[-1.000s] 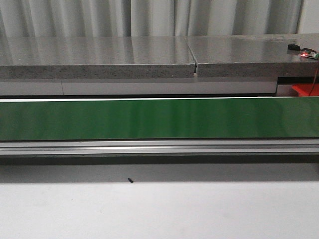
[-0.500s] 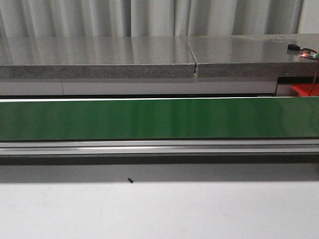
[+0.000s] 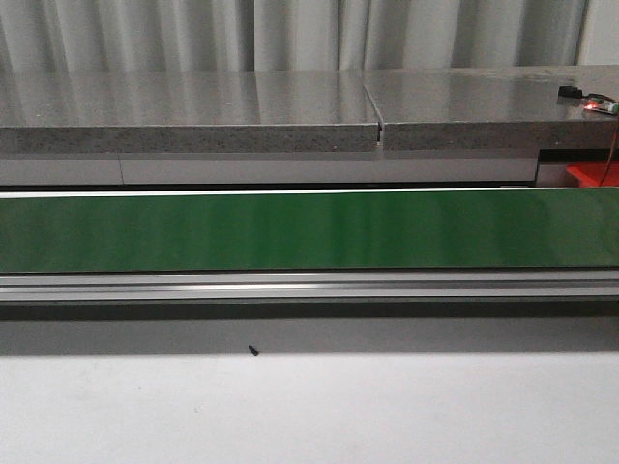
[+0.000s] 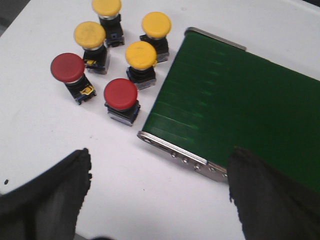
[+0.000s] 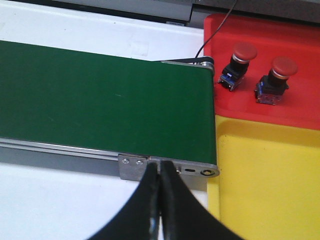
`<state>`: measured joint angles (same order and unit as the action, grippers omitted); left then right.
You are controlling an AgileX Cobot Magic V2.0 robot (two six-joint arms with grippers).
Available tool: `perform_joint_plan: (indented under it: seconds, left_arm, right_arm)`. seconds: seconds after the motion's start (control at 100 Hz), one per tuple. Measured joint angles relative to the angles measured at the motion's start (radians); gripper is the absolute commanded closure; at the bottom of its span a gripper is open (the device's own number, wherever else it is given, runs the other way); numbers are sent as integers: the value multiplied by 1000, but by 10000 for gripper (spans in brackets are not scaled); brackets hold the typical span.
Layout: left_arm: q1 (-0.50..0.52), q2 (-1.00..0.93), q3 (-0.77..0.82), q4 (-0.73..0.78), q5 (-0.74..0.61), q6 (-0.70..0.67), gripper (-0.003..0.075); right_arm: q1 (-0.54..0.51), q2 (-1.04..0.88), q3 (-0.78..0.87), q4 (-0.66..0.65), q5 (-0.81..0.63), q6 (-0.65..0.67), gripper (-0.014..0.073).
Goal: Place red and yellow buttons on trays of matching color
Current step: 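Reach the left gripper to the cluster and grasp a third red button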
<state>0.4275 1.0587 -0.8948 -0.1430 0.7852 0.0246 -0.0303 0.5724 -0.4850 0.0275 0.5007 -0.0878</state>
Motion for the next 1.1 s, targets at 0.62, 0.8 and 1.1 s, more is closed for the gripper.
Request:
perform_joint_plan:
  seconds: [0.62,0.8,1.1]
  left_arm:
    - [129,616,-352,6,195,-25,167]
    - [129,692,-391,-23,178,-25,167]
    - [129,785,-407,-58,125,-25,169]
  right_arm:
    - [0,0,0,0,0,2,662]
    - [0,0,0,0,0,2,662]
    - [0,0,0,0,0,2,662]
